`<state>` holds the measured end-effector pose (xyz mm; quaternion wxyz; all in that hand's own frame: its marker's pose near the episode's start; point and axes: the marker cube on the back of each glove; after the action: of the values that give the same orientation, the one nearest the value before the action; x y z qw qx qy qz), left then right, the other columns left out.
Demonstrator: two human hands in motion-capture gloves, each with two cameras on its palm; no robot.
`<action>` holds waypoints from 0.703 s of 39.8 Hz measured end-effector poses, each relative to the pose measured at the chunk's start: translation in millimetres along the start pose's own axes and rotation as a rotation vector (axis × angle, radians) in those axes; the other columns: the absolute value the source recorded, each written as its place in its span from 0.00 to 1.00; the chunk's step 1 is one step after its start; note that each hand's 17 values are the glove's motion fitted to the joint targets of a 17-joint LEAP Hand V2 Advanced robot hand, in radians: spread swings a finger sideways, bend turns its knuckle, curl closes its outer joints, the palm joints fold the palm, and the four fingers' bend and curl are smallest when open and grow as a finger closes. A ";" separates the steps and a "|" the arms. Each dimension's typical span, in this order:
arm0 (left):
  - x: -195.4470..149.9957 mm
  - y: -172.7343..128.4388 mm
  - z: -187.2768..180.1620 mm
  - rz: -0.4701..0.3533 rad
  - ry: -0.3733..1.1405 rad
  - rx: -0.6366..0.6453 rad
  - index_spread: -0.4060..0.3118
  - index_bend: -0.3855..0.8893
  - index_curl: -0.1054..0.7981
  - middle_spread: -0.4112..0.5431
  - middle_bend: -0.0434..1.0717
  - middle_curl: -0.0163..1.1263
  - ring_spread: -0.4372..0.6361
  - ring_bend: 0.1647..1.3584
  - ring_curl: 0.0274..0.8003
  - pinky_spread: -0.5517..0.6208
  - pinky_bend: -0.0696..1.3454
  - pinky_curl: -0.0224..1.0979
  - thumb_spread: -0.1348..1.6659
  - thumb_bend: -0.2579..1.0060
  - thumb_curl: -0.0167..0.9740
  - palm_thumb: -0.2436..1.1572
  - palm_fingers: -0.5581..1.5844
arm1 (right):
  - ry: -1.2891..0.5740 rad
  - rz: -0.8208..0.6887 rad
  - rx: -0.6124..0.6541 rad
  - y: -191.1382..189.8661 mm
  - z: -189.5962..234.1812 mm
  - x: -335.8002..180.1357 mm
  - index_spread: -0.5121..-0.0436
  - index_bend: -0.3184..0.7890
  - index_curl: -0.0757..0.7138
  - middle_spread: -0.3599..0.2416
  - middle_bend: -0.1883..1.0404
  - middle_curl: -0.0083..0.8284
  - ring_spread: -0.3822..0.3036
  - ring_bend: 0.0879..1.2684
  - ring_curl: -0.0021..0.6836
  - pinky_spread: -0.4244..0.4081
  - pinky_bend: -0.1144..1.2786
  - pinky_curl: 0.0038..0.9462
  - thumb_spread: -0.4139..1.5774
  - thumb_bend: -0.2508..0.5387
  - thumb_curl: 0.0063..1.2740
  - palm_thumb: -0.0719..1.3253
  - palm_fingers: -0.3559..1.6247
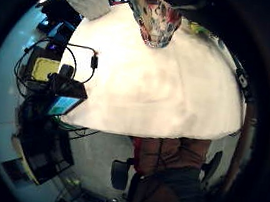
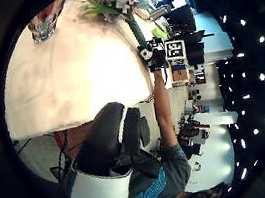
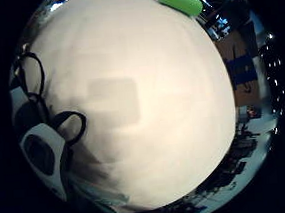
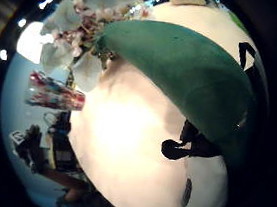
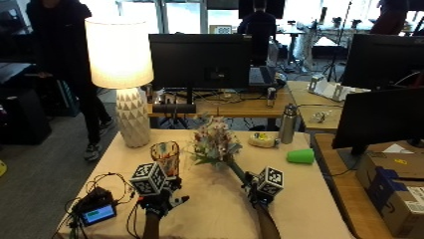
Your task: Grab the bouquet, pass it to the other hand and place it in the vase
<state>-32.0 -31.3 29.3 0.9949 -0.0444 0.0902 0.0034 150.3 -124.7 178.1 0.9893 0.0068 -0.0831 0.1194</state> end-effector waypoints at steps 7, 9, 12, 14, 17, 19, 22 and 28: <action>30.2 -17.4 -25.4 0.122 0.195 0.090 0.43 0.40 0.44 0.50 0.21 0.30 0.73 0.32 0.32 0.90 0.28 0.32 0.62 0.18 0.32 0.31 0.37 | -0.389 -0.009 0.115 7.5 -50.7 -21.5 0.52 0.44 0.50 0.29 0.71 0.69 0.28 0.77 0.81 0.19 0.64 0.51 0.66 0.35 0.39 0.71 0.87; 42.5 -25.8 -33.1 0.164 0.320 0.123 0.43 0.40 0.43 0.50 0.21 0.30 0.72 0.33 0.33 0.88 0.29 0.33 0.62 0.18 0.32 0.31 0.38 | -0.489 -0.032 0.148 11.4 -68.1 -30.1 0.52 0.44 0.51 0.29 0.72 0.69 0.28 0.77 0.82 0.19 0.65 0.51 0.65 0.34 0.40 0.71 0.86; 62.6 -38.3 -44.0 0.221 0.547 0.155 0.44 0.39 0.42 0.50 0.21 0.30 0.70 0.34 0.33 0.87 0.30 0.33 0.62 0.19 0.32 0.32 0.39 | -0.615 -0.077 0.199 16.7 -91.1 -43.2 0.52 0.44 0.52 0.29 0.73 0.70 0.28 0.78 0.82 0.18 0.65 0.51 0.64 0.32 0.41 0.72 0.86; 75.9 -43.7 -51.0 0.246 0.686 0.161 0.45 0.39 0.42 0.49 0.21 0.31 0.68 0.35 0.34 0.86 0.31 0.33 0.62 0.19 0.33 0.33 0.41 | -0.680 -0.110 0.226 19.2 -101.9 -51.0 0.52 0.44 0.54 0.29 0.73 0.71 0.28 0.78 0.83 0.18 0.66 0.52 0.64 0.31 0.42 0.73 0.85; 93.9 -55.0 -58.5 0.281 0.848 0.165 0.45 0.39 0.41 0.48 0.22 0.31 0.65 0.36 0.34 0.84 0.32 0.34 0.63 0.19 0.33 0.34 0.43 | -0.831 -0.232 0.265 24.8 -116.9 -68.7 0.52 0.44 0.55 0.29 0.74 0.71 0.28 0.79 0.83 0.17 0.66 0.52 0.63 0.30 0.43 0.73 0.85; 107.4 -66.8 -61.2 0.310 0.924 0.169 0.45 0.39 0.40 0.46 0.25 0.32 0.63 0.36 0.34 0.82 0.32 0.34 0.63 0.20 0.33 0.36 0.45 | -0.939 -0.330 0.283 30.0 -125.2 -83.0 0.52 0.44 0.56 0.29 0.74 0.72 0.28 0.79 0.83 0.17 0.67 0.52 0.63 0.29 0.43 0.73 0.85; 130.8 -82.0 -64.2 0.342 0.986 0.170 0.46 0.38 0.40 0.44 0.26 0.33 0.60 0.37 0.35 0.80 0.32 0.34 0.63 0.20 0.34 0.39 0.47 | -0.947 -0.318 0.257 36.5 -125.0 -94.1 0.51 0.44 0.57 0.28 0.74 0.72 0.28 0.80 0.83 0.17 0.67 0.52 0.62 0.29 0.44 0.73 0.85; 171.1 -97.5 -70.6 0.405 1.097 0.113 0.50 0.36 0.37 0.41 0.28 0.34 0.57 0.38 0.37 0.77 0.33 0.35 0.62 0.21 0.37 0.46 0.47 | -1.101 -0.464 0.243 54.1 -130.1 -128.5 0.52 0.44 0.59 0.28 0.74 0.73 0.28 0.80 0.83 0.17 0.67 0.52 0.61 0.29 0.46 0.72 0.84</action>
<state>125.2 -135.0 -62.1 0.7834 0.0314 0.5984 0.1651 35.6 -98.1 28.1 0.7935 0.1981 -0.5646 -0.1116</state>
